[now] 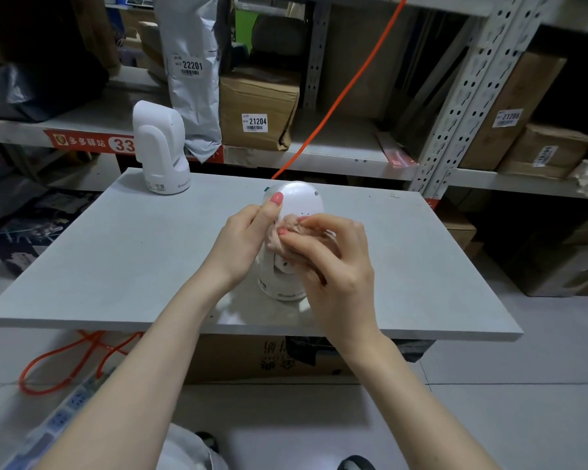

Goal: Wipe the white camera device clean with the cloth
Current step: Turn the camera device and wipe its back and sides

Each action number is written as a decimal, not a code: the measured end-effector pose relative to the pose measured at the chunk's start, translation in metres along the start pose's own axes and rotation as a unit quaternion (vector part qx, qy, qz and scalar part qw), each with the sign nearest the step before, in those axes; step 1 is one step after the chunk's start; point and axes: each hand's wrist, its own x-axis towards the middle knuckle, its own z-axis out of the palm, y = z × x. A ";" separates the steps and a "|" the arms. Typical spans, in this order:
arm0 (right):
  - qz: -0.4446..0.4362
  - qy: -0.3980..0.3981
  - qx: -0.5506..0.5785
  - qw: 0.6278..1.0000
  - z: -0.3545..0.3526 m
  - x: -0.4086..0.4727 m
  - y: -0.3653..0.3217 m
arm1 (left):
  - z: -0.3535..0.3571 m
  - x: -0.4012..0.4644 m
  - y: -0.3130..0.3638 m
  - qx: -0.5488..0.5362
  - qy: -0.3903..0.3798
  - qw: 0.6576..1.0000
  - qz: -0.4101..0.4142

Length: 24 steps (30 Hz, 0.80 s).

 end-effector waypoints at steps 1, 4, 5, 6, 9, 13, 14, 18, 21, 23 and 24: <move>-0.010 -0.009 -0.001 1.000 -0.003 -0.003 0.003 | 0.000 0.001 0.000 0.005 0.004 1.000 0.002; 0.010 0.003 0.006 1.000 -0.011 -0.007 0.013 | 0.000 0.003 -0.001 0.017 0.014 1.000 0.004; 0.025 0.014 0.009 1.000 -0.013 -0.007 0.016 | -0.001 0.004 -0.001 0.018 0.017 1.000 0.000; 0.037 0.022 0.007 0.999 -0.014 -0.005 0.019 | -0.001 0.004 -0.001 0.018 0.021 1.000 -0.003; 0.052 0.033 0.009 0.998 -0.014 0.001 0.020 | -0.001 0.005 -0.001 0.013 0.034 0.999 -0.008; 0.078 0.016 0.056 0.995 -0.007 0.005 0.005 | 0.003 0.004 -0.003 0.027 0.045 0.999 0.004; 0.067 0.011 0.042 0.997 -0.005 0.004 0.002 | 0.003 0.004 -0.004 0.030 0.050 0.998 0.009; 0.006 -0.042 0.001 0.999 -0.008 -0.003 0.001 | 0.005 0.006 -0.004 0.016 0.053 0.998 -0.002; -0.030 -0.068 -0.023 0.997 -0.018 -0.006 0.011 | 0.005 0.005 -0.003 0.017 0.055 0.998 -0.008; -0.012 -0.053 -0.021 0.998 -0.023 -0.005 0.019 | 0.005 0.005 -0.002 0.011 0.056 0.998 -0.008; 0.002 -0.039 -0.018 0.999 -0.023 -0.004 0.023 | 0.005 0.005 -0.002 0.007 0.055 0.998 -0.008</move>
